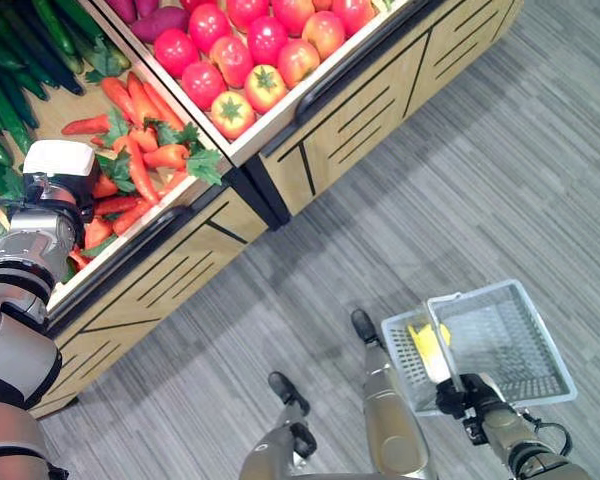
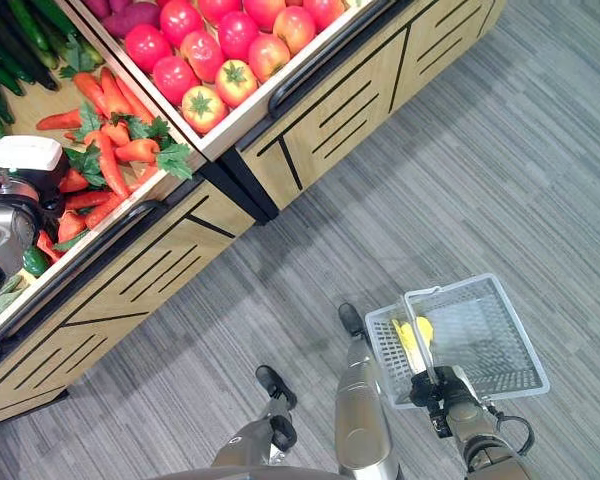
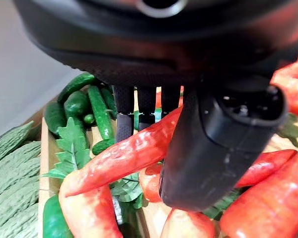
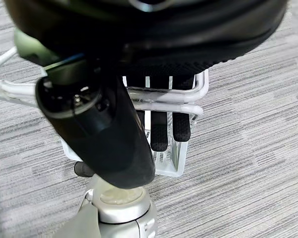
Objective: Get the vegetables into the basket
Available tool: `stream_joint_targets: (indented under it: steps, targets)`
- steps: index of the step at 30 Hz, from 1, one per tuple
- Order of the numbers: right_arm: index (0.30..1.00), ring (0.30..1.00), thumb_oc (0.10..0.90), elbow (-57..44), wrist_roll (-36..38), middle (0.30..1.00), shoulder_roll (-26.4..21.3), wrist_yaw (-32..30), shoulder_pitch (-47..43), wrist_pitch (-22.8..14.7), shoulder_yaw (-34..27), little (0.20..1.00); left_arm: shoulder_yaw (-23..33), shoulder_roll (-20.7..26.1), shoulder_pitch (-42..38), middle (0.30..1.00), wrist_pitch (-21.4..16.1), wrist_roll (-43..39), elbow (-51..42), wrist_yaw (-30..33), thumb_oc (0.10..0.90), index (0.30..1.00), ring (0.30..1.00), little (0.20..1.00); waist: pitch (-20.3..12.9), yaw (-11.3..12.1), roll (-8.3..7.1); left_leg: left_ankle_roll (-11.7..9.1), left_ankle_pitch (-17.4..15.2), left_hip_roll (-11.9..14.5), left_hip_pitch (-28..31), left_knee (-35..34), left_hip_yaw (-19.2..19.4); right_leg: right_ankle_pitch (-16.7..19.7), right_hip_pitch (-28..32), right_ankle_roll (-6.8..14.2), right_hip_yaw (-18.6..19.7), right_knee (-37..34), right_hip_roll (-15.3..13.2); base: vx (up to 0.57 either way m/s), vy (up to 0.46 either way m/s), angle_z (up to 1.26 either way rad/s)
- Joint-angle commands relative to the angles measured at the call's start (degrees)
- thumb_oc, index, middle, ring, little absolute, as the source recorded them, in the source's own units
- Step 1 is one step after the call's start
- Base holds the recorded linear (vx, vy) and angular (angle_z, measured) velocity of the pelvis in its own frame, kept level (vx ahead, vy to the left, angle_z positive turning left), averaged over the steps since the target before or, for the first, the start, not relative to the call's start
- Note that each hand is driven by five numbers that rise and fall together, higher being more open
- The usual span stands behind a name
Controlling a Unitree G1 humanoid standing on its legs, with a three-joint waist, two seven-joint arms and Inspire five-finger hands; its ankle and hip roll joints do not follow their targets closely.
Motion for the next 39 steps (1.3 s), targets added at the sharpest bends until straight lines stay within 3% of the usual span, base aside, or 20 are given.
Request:
stream_joint_targets:
  steps: [1,11,22,32,39]
  targets:
    - [0.3,0.3,0.4,1.7,0.4,0.3,0.5,1.1,4.4,0.2,2.8,0.3,4.0,6.6,-5.4,0.3,3.3,-1.1,4.4,4.0,0.4,0.3,0.3,0.3,-4.5,1.0,0.35,-4.5,-1.9,0.7,5.8,0.1,-4.2,0.6,2.1,2.9,-4.8,-1.8,0.3,0.01,-0.012,0.12]
    - [0.3,0.3,0.4,3.1,-1.4,0.3,1.7,1.8,6.3,1.1,3.3,0.3,3.8,8.1,-7.6,0.3,3.3,-1.6,-1.1,5.5,0.4,0.3,0.3,0.3,-6.2,2.5,-2.04,-4.0,-2.2,0.4,9.3,0.1,-5.8,-0.3,7.2,2.7,-6.8,-2.1,-0.2,0.02,-0.005,0.1]
    - [0.3,0.3,0.4,4.6,-4.1,0.3,3.6,2.9,9.1,2.3,1.4,0.3,10.4,12.9,0.3,0.3,2.8,-0.6,-18.8,6.0,0.4,0.3,0.3,0.3,-9.0,5.0,-5.38,-3.0,-3.9,-0.4,15.5,0.1,-7.9,-2.4,15.5,3.2,-9.2,-2.7,-0.8,0.03,0.001,0.11]
    - [0.3,0.3,0.4,4.0,-5.4,0.3,5.1,3.8,10.9,2.9,-1.3,0.3,26.7,16.8,18.9,0.3,1.5,1.7,-40.9,4.6,0.4,0.3,0.3,0.3,-11.6,7.1,-8.23,-2.0,-5.7,-1.5,18.6,0.1,-9.9,-3.2,20.1,3.8,-11.4,-2.8,-1.7,0.0,0.017,0.11]
    - [0.3,0.3,0.4,4.9,-7.2,0.3,6.1,4.4,12.1,3.6,-3.2,0.3,40.2,14.3,34.5,0.3,-0.1,2.2,-55.3,2.9,0.4,0.3,0.3,0.3,-12.6,8.4,-9.72,-0.8,-7.1,-2.6,20.6,0.1,-11.8,-3.7,23.1,4.2,-12.7,-2.3,-2.8,-0.02,0.03,0.16]
